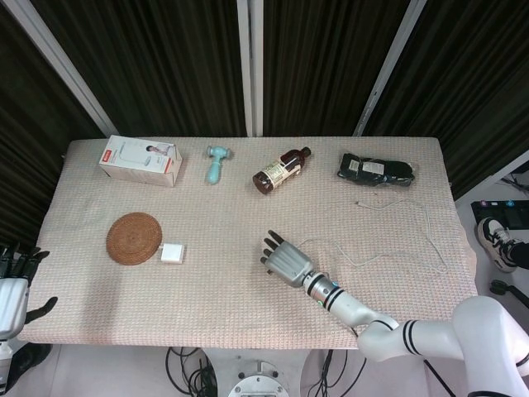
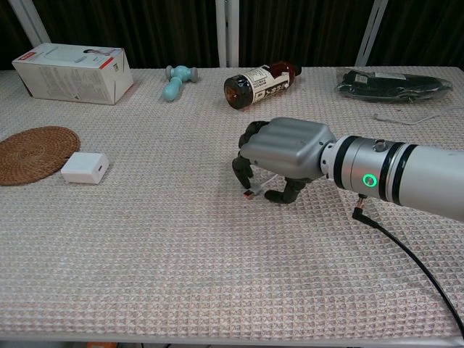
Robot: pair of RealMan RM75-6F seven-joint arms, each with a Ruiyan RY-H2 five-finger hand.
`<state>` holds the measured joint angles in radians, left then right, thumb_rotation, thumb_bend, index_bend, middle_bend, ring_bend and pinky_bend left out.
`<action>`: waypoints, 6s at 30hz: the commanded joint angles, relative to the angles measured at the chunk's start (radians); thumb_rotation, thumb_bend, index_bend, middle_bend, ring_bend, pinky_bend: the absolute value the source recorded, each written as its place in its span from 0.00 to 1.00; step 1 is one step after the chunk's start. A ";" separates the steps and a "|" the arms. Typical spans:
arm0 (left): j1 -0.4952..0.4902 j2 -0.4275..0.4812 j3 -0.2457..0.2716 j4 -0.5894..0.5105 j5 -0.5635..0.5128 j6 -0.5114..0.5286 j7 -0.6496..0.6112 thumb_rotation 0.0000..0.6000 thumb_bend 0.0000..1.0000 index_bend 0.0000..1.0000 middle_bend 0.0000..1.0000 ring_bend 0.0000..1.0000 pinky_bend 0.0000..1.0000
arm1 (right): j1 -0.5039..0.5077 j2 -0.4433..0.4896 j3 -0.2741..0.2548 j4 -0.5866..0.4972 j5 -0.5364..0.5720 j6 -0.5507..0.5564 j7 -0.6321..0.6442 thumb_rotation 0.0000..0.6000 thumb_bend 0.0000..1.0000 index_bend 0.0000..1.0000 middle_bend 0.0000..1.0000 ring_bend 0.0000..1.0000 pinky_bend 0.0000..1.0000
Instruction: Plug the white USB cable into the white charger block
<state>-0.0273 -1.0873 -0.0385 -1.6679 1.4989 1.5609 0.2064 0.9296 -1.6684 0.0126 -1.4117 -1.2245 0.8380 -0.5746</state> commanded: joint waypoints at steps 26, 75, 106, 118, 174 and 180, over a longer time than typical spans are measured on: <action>-0.008 0.007 -0.007 -0.005 0.002 -0.005 0.011 1.00 0.12 0.21 0.15 0.00 0.00 | -0.045 -0.029 0.027 0.030 -0.027 0.034 0.037 1.00 0.35 0.57 0.43 0.18 0.06; -0.540 -0.380 -0.096 0.200 -0.377 -0.641 0.205 1.00 0.22 0.29 0.23 0.06 0.05 | -0.183 0.232 0.178 -0.176 -0.018 0.254 0.103 1.00 0.35 0.62 0.51 0.26 0.08; -0.574 -0.386 -0.057 0.228 -0.401 -0.655 0.159 1.00 0.28 0.34 0.27 0.07 0.05 | -0.196 0.218 0.174 -0.153 -0.013 0.245 0.139 1.00 0.35 0.63 0.51 0.26 0.08; -0.573 -0.393 -0.095 0.170 -0.443 -0.620 0.109 1.00 0.34 0.42 0.37 0.17 0.07 | -0.202 0.217 0.177 -0.149 -0.012 0.244 0.160 1.00 0.35 0.64 0.52 0.28 0.08; -0.914 -0.415 -0.288 -0.130 -1.016 -0.296 0.656 1.00 0.32 0.43 0.41 0.20 0.09 | 0.255 -0.200 0.433 0.022 0.701 0.286 -0.293 1.00 0.35 0.66 0.54 0.29 0.08; -0.935 -0.420 -0.292 -0.136 -1.041 -0.282 0.674 1.00 0.32 0.43 0.41 0.20 0.09 | 0.282 -0.224 0.455 0.044 0.730 0.296 -0.303 1.00 0.35 0.66 0.54 0.29 0.08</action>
<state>-0.9607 -1.5061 -0.3293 -1.8034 0.4600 1.2773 0.8786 1.2099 -1.8908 0.4666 -1.3689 -0.4955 1.1332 -0.8768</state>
